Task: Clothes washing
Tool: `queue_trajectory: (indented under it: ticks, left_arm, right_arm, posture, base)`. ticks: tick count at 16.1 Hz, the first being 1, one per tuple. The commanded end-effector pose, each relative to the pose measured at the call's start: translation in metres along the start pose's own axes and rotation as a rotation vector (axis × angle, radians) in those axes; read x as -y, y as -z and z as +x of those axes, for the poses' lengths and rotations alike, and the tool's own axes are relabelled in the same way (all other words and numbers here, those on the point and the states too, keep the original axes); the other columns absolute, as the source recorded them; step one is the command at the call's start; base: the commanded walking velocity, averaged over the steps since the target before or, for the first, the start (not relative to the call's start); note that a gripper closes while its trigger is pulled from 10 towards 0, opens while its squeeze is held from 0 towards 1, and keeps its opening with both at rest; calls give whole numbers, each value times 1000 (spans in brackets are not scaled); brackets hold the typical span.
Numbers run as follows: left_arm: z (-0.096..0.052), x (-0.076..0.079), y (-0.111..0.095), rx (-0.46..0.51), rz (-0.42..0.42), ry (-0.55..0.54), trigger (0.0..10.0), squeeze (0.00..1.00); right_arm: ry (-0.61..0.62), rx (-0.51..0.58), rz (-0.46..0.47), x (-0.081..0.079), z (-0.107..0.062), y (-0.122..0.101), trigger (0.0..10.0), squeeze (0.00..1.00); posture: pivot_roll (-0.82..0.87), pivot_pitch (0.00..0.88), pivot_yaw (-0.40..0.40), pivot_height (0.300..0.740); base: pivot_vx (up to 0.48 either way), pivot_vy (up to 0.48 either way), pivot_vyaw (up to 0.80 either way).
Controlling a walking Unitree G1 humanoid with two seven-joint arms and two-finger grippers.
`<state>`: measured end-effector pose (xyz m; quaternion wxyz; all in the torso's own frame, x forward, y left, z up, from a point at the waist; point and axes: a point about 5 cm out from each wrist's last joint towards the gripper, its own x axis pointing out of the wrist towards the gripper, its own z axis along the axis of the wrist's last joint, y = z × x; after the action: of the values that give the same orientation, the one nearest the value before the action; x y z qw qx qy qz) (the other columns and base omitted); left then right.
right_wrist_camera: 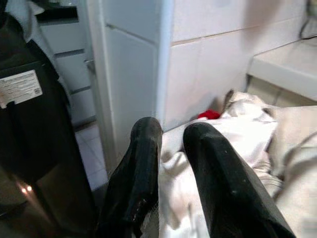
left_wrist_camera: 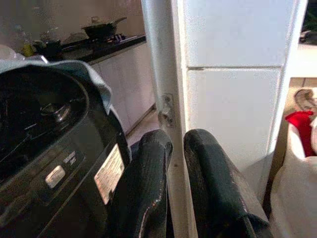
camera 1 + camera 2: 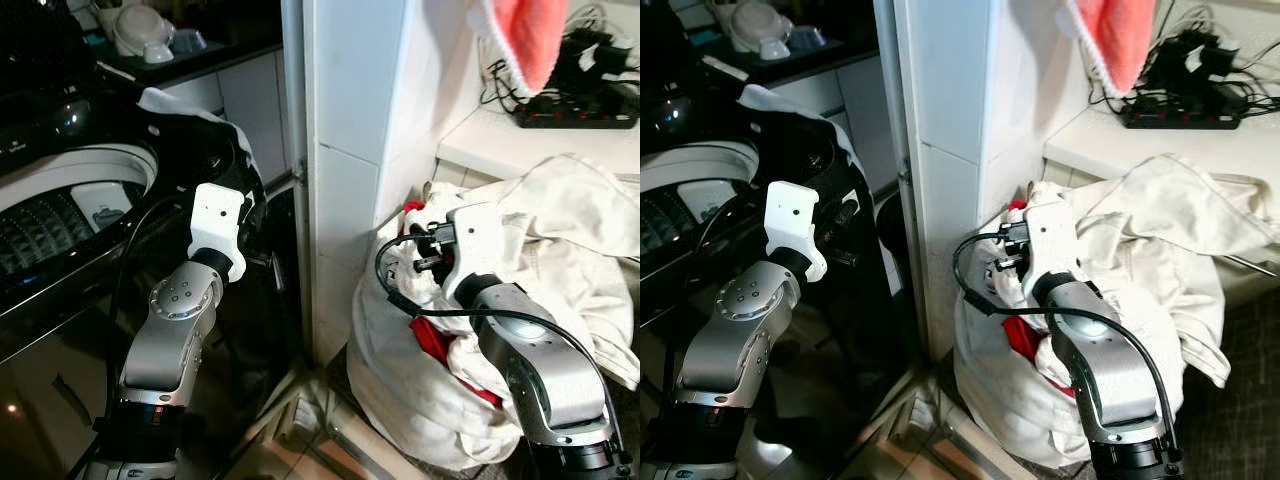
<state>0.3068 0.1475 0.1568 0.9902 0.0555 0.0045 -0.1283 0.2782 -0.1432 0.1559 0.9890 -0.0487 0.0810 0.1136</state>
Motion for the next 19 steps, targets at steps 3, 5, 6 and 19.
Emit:
queue_trajectory:
  ticks: [3, 5, 6, 19]
  left_arm:
    - [4, 3, -7, 30, 5, 27, 10000, 0]
    - [4, 4, -7, 29, 7, 32, 10000, 0]
    - [4, 4, -8, 29, 8, 33, 10000, 0]
    - [7, 10, -15, 66, 12, 35, 10000, 0]
  right_arm:
    - [29, 12, 7, 4, 2, -4, 10000, 0]
    - [32, 13, 8, 4, 2, -4, 10000, 0]
    - [31, 13, 8, 4, 2, -4, 10000, 0]
    - [38, 19, 12, 6, 2, -6, 10000, 0]
  posture:
    - [29, 0, 50, 740]
    - [29, 0, 50, 740]
    - [29, 0, 50, 740]
    - [30, 0, 46, 740]
  base:
    - [0, 402, 0]
    - [0, 411, 0]
    - [0, 409, 0]
    - [0, -19, 0]
